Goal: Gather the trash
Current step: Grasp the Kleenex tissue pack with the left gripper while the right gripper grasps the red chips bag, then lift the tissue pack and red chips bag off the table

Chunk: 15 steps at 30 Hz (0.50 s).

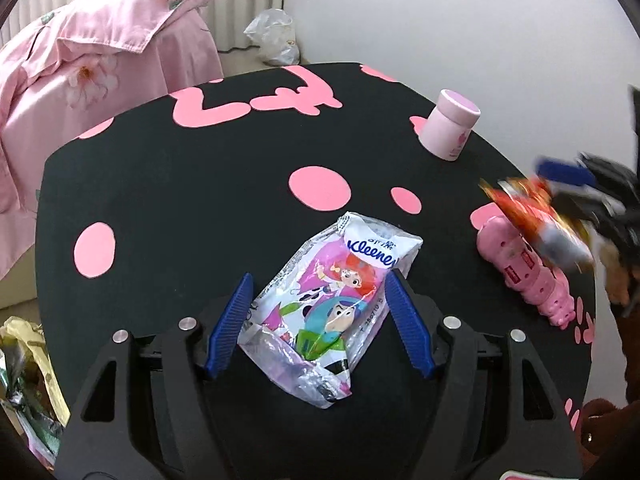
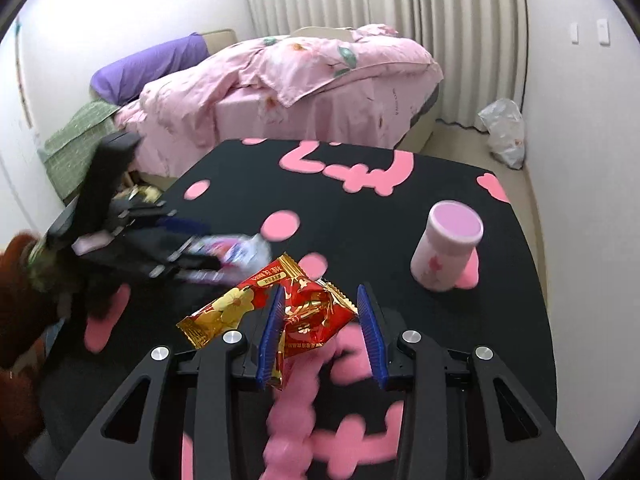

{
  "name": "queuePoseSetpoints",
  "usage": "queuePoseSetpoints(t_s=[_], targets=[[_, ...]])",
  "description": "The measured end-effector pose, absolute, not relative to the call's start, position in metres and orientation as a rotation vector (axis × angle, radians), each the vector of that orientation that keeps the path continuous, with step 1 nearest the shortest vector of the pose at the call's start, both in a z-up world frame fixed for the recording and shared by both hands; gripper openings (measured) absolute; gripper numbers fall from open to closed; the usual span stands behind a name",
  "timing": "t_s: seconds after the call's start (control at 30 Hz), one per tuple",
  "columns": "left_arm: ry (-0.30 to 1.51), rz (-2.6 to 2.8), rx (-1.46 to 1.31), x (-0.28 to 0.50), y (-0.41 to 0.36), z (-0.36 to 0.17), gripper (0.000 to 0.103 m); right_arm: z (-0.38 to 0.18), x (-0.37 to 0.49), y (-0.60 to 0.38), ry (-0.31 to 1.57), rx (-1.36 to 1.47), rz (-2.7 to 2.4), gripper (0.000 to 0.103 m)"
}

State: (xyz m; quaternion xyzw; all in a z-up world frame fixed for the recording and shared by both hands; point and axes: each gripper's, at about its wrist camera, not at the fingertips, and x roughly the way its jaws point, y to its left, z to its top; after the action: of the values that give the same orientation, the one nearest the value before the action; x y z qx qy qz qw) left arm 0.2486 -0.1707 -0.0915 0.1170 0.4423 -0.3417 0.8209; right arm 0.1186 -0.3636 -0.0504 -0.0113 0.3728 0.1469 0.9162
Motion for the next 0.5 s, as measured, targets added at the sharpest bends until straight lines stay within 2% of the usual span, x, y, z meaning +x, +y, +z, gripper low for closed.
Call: queuePoseSetpoints(t_s=[0.27, 0.37, 0.4, 0.43, 0.5], targets=[[1.033, -0.758, 0.175, 0.206, -0.155, -0.089, 0.065, -0.073, 0.070, -0.338, 0.802, -0.057, 0.384, 0.039], [1.054, -0.769, 0.153, 0.187, -0.149, -0.088, 0.065, -0.077, 0.060, -0.339, 0.808, -0.049, 0.358, 0.044], [1.058, -0.765, 0.147, 0.184, -0.148, -0.088, 0.065, -0.076, 0.056, -0.340, 0.808, -0.053, 0.342, 0.054], [1.060, -0.747, 0.135, 0.180, -0.144, -0.087, 0.065, -0.075, 0.053, -0.340, 0.804, -0.049, 0.338, 0.057], [1.046, -0.693, 0.107, 0.175, -0.136, -0.085, 0.065, -0.071, 0.041, -0.341, 0.790, -0.019, 0.339, 0.057]])
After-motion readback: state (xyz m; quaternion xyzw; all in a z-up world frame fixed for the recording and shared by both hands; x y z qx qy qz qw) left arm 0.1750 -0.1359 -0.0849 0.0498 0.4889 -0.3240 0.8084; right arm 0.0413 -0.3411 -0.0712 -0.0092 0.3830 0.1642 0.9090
